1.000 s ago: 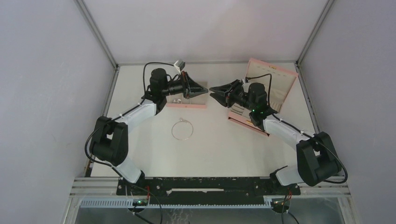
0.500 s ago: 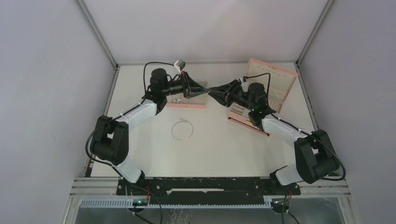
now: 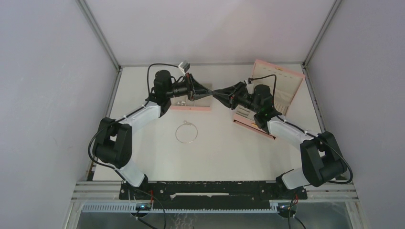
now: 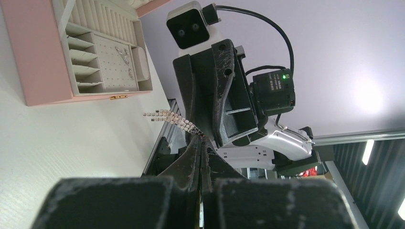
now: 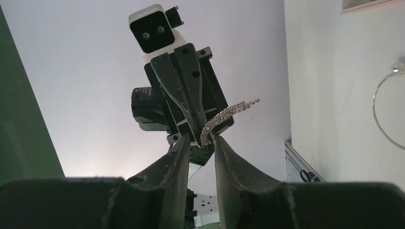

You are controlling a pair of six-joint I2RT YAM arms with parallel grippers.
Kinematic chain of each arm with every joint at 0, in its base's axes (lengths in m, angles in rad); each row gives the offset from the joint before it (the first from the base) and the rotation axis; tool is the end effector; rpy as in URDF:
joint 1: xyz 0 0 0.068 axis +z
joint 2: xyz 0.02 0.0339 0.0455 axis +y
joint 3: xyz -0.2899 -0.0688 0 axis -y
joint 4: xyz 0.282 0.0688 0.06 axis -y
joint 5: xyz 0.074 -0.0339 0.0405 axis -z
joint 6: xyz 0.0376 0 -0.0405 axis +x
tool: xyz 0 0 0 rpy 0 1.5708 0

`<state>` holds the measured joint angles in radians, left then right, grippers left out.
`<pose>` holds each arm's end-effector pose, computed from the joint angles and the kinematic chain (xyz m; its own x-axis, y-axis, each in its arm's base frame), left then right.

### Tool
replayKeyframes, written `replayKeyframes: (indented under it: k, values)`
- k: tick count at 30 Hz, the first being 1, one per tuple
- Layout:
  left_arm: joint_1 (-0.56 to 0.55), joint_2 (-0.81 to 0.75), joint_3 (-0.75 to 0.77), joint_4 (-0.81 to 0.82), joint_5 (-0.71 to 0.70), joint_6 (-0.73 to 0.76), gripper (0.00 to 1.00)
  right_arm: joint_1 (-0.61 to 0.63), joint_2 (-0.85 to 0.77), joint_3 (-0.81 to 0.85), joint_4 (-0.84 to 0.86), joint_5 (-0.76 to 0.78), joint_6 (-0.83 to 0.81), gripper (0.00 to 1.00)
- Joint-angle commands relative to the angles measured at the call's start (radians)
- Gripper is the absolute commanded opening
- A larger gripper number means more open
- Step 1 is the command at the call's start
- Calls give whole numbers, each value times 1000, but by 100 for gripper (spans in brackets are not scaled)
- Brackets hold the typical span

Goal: Organize the mixed jewelry

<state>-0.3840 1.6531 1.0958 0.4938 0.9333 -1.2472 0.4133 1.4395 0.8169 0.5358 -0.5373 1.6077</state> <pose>0.3698 -0.1820 0.2981 -0.9351 -0.2308 -0.2690 0.2516 0.1025 -0.9624 0.3147 0.1590 0.2760 -0.8085 0.5829 0.0811 0.1093 0.0133 0.9939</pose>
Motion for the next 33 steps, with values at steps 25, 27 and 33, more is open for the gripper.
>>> replayKeyframes:
  k: [25,27,33]
  values:
    - [0,18,3,207,71,-25,0,-27,-14,13,83,-35,15,32]
    - [0,15,3,211,78,-18,0,-32,-35,12,38,-40,-23,32]
    - [10,5,8,210,125,-7,0,-71,-163,14,-111,-79,-269,38]
